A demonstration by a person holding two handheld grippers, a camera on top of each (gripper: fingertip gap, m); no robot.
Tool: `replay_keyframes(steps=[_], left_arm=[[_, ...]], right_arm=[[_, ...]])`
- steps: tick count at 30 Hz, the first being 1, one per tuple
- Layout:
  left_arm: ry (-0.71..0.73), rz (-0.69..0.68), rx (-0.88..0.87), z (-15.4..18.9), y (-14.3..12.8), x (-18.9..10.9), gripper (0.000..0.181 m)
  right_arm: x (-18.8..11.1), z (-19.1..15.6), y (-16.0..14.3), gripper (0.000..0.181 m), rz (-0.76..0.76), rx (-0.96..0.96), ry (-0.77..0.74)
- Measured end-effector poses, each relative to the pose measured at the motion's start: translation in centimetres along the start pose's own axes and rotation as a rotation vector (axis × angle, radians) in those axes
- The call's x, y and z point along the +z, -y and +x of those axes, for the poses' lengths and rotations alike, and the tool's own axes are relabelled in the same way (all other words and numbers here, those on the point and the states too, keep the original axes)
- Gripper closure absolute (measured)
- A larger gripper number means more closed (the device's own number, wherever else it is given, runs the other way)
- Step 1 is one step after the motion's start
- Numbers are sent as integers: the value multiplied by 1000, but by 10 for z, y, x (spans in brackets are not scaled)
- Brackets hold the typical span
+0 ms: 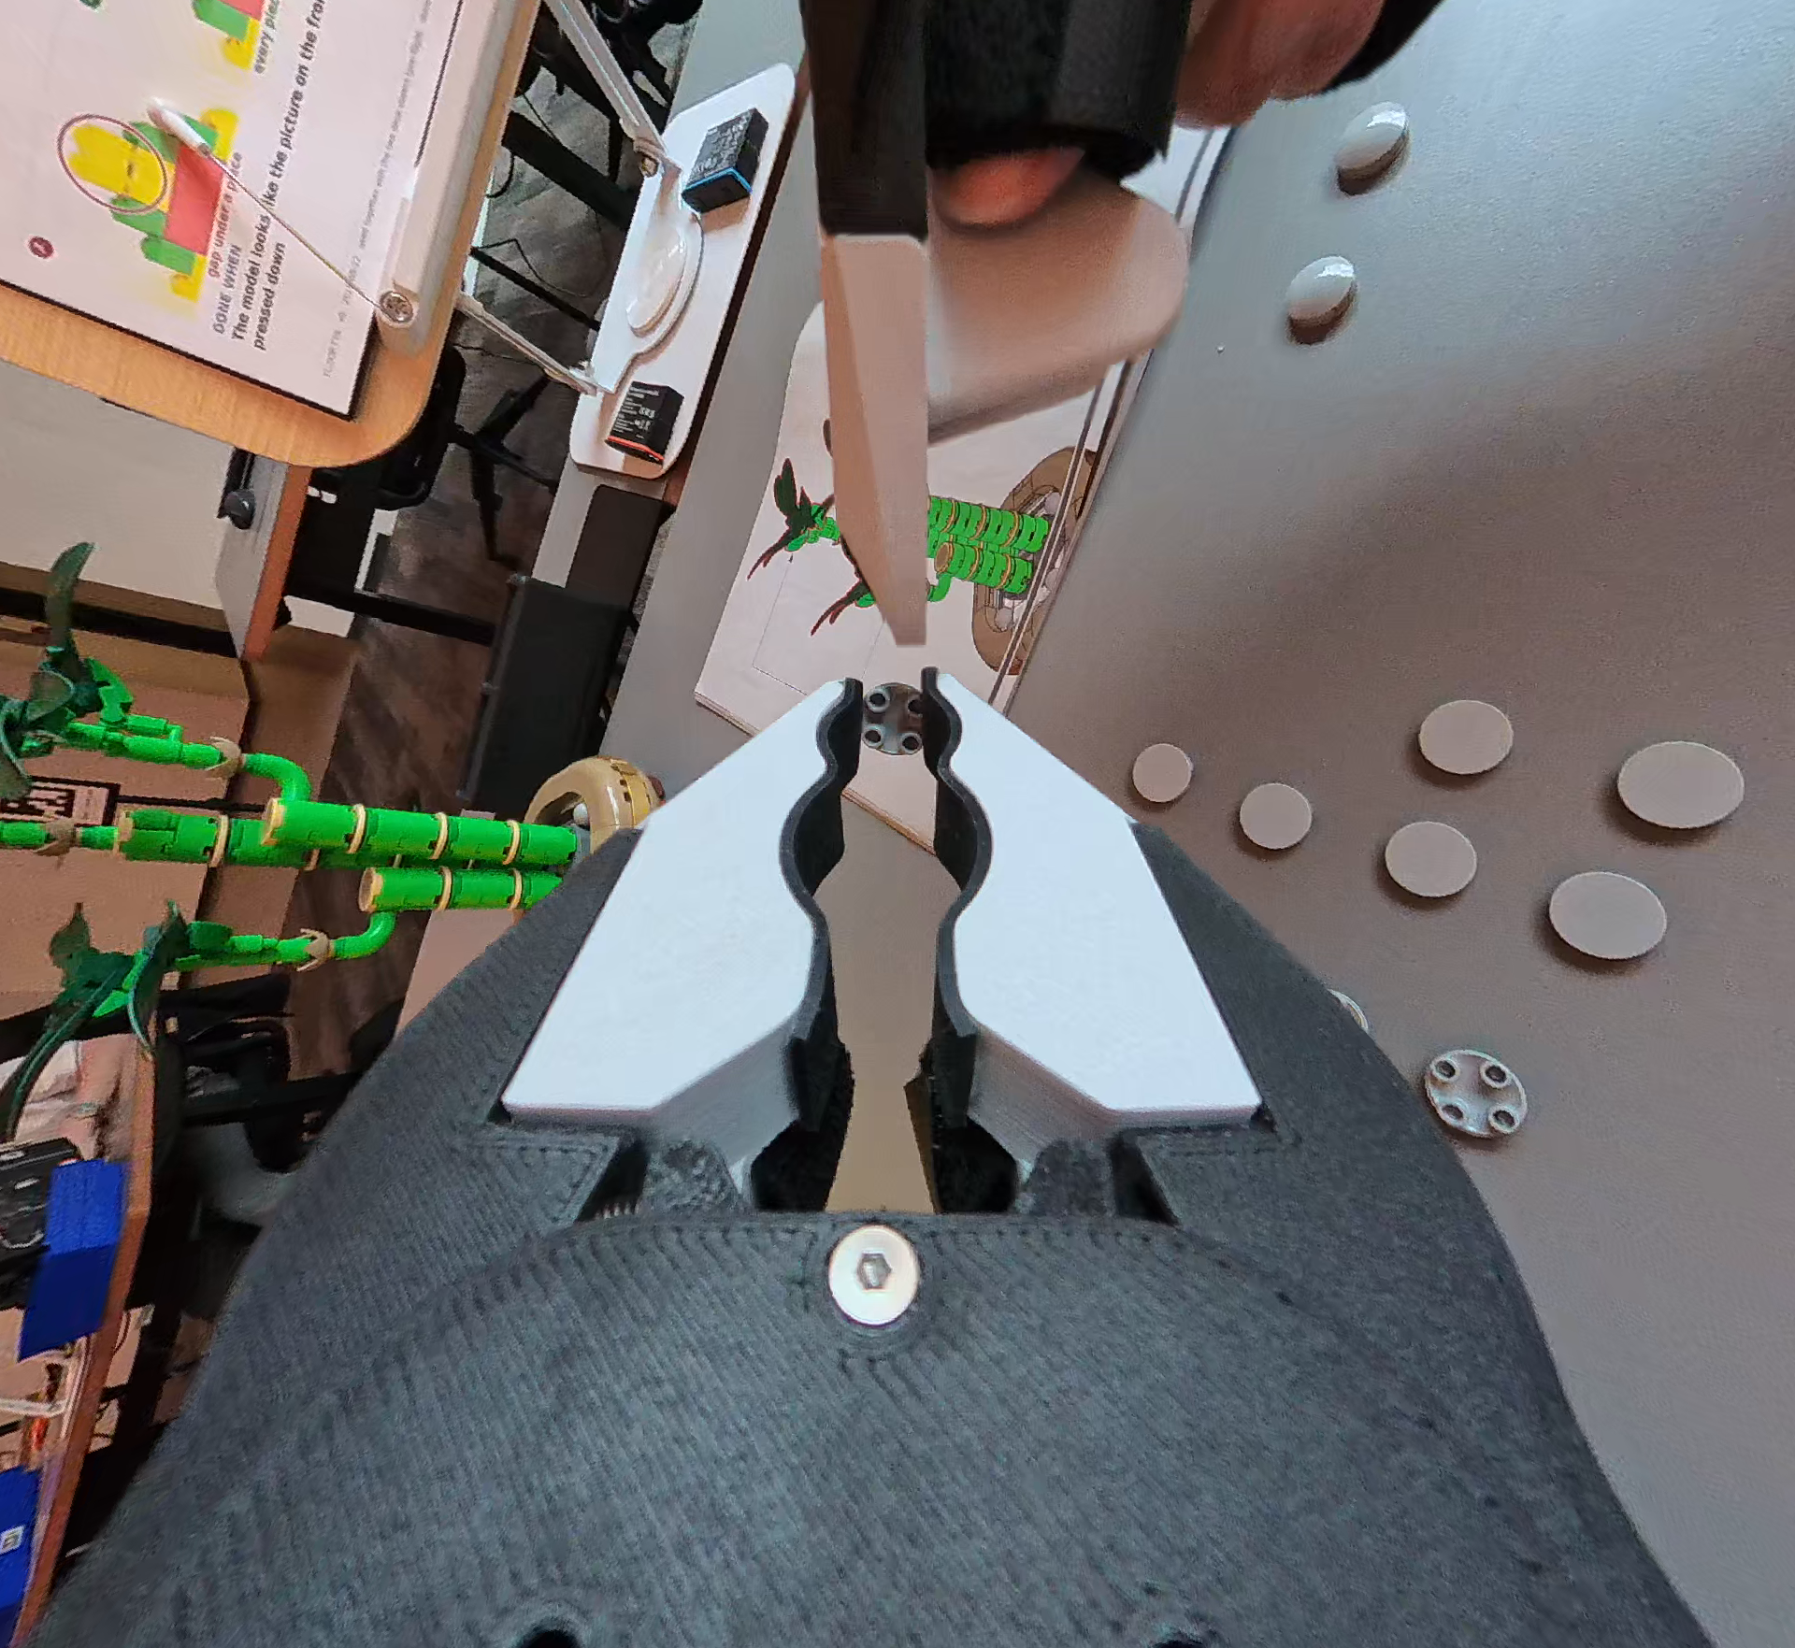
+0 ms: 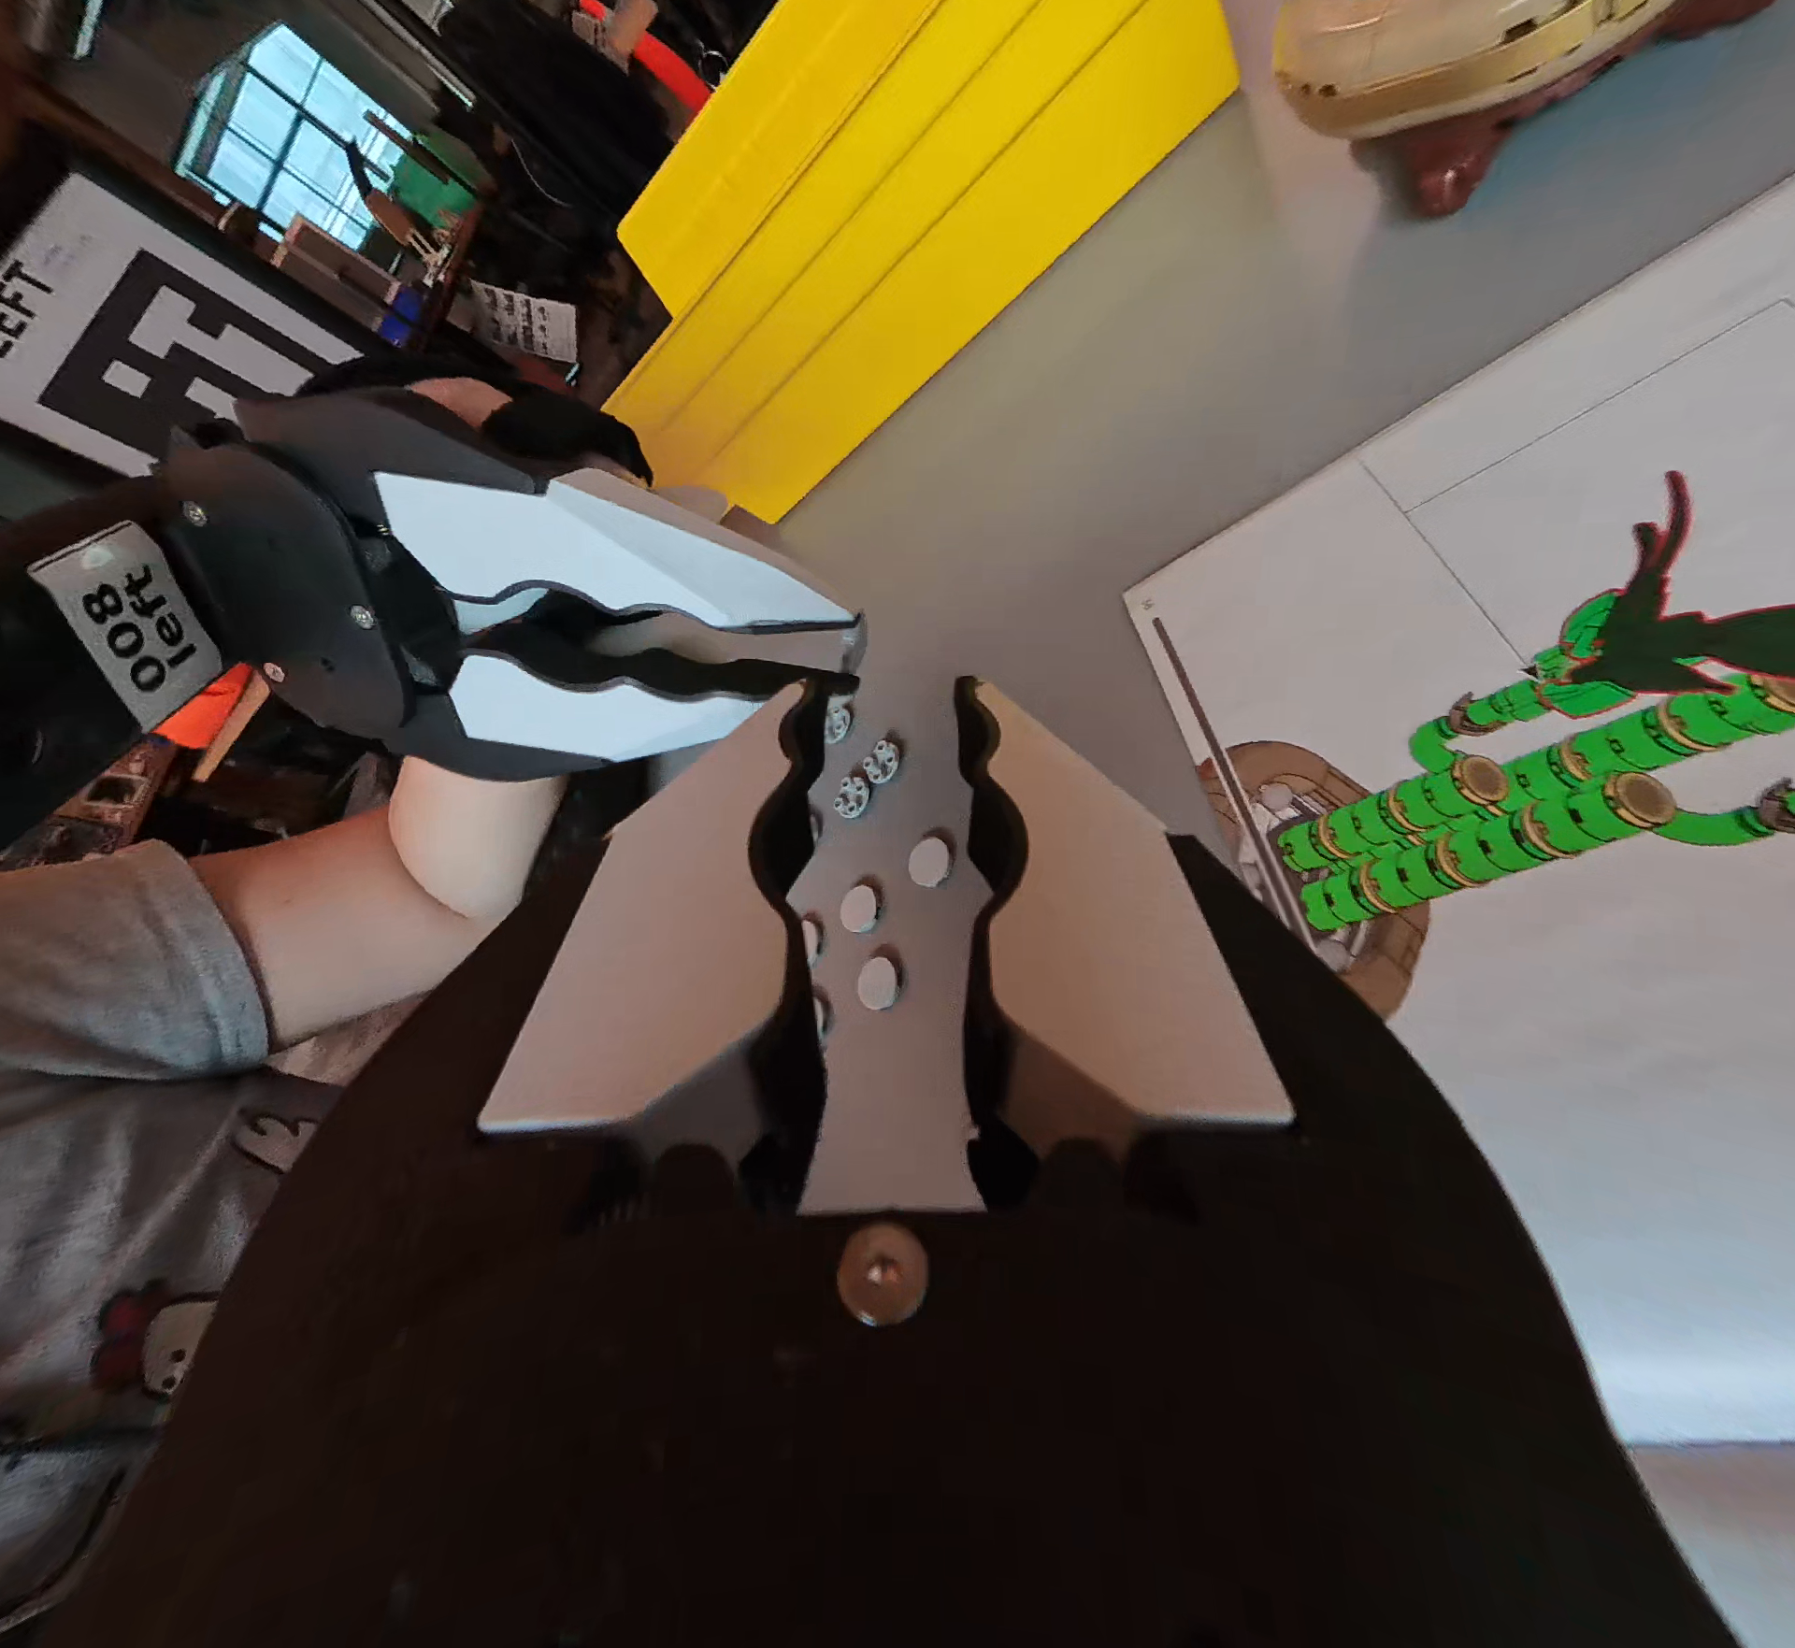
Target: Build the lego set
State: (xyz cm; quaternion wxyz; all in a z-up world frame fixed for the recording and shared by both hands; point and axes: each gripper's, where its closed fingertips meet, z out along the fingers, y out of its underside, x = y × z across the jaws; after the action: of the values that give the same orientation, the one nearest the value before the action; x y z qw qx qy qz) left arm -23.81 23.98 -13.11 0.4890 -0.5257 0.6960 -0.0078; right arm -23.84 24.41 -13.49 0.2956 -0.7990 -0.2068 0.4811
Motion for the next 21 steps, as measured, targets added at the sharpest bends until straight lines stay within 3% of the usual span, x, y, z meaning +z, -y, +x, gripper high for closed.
replay_keyframes(steps=[5,7,10,13,15,17,19,21], left_arm=[[-22,12,6,5,3,0,172],[-27,25,2,6,5,0,176],[-57,75,-65,8,10,-1,159],[-238,178,-357,16,23,-2,143],[-404,258,-609,17,34,-4,112],[-562,342,-878,11,43,-7,98],[-734,454,-1101,2,53,-13,107],[-820,465,-1172,0,49,-14,116]], right_arm=[[8,-5,-4,162,-10,0,29],[8,-11,-4,181,-4,-6,66],[3,-9,-5,181,-30,-31,51],[-8,-9,-2,181,-32,-34,55],[-17,-9,1,181,-31,-18,64],[-27,-12,2,181,-41,-15,80],[-36,-13,4,181,-42,-23,72],[-42,-7,4,181,-53,-49,21]])
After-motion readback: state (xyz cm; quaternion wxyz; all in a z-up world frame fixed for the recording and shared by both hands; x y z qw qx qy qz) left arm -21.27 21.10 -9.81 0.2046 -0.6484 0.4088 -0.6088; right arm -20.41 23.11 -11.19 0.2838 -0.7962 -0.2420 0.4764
